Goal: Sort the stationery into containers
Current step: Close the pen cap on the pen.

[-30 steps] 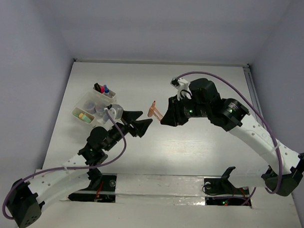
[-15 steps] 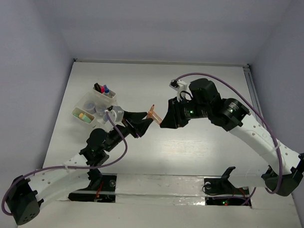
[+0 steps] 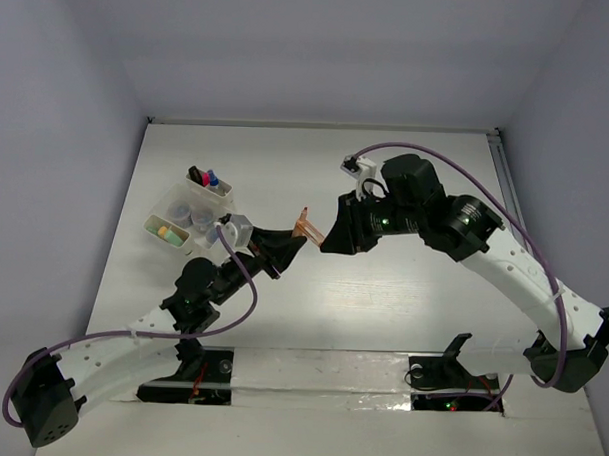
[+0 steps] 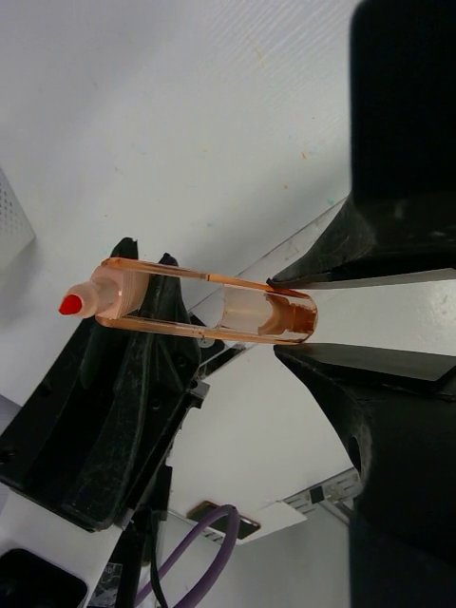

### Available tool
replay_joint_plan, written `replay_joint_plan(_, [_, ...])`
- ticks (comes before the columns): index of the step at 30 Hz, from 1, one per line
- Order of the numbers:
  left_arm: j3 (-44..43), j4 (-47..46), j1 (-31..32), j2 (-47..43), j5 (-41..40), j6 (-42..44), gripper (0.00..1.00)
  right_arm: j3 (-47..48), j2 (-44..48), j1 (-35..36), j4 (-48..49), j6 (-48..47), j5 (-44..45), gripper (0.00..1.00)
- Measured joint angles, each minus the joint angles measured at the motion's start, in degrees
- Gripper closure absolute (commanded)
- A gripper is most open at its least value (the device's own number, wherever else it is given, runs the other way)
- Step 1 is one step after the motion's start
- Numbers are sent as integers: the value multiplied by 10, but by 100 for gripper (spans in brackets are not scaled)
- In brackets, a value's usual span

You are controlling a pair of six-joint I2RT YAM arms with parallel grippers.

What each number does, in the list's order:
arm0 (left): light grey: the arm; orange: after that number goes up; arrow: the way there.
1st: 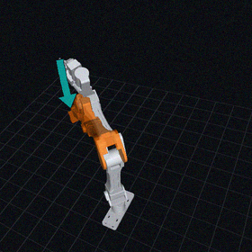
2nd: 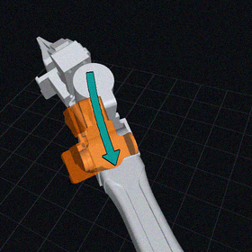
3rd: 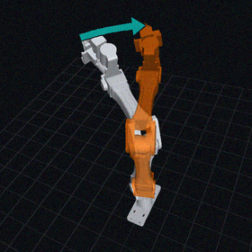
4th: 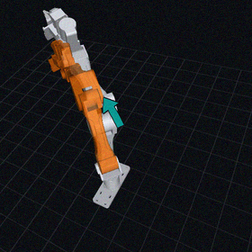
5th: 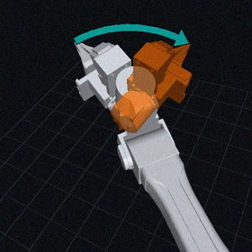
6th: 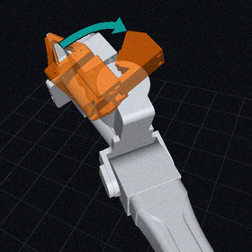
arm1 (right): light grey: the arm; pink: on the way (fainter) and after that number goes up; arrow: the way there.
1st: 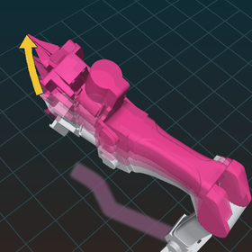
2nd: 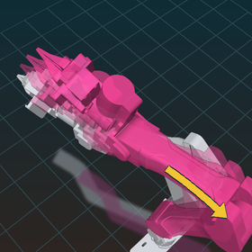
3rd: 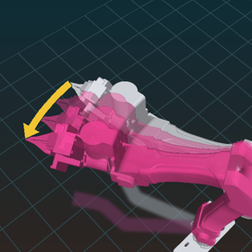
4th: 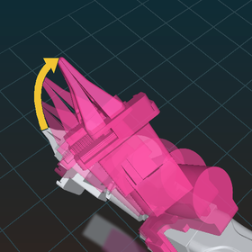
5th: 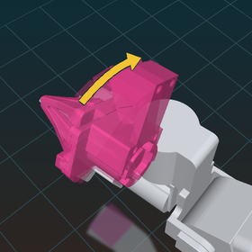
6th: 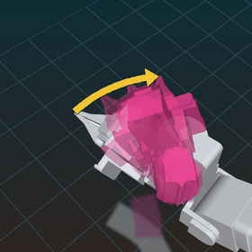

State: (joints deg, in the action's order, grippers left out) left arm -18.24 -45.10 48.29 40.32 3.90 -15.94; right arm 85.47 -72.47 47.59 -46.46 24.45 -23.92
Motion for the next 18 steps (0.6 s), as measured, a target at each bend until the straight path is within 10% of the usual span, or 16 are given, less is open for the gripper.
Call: replay_joint_plan(18, [-2, 38, 10, -4, -19, 4, 100, 26, 0, -8, -3, -11, 70, 100])
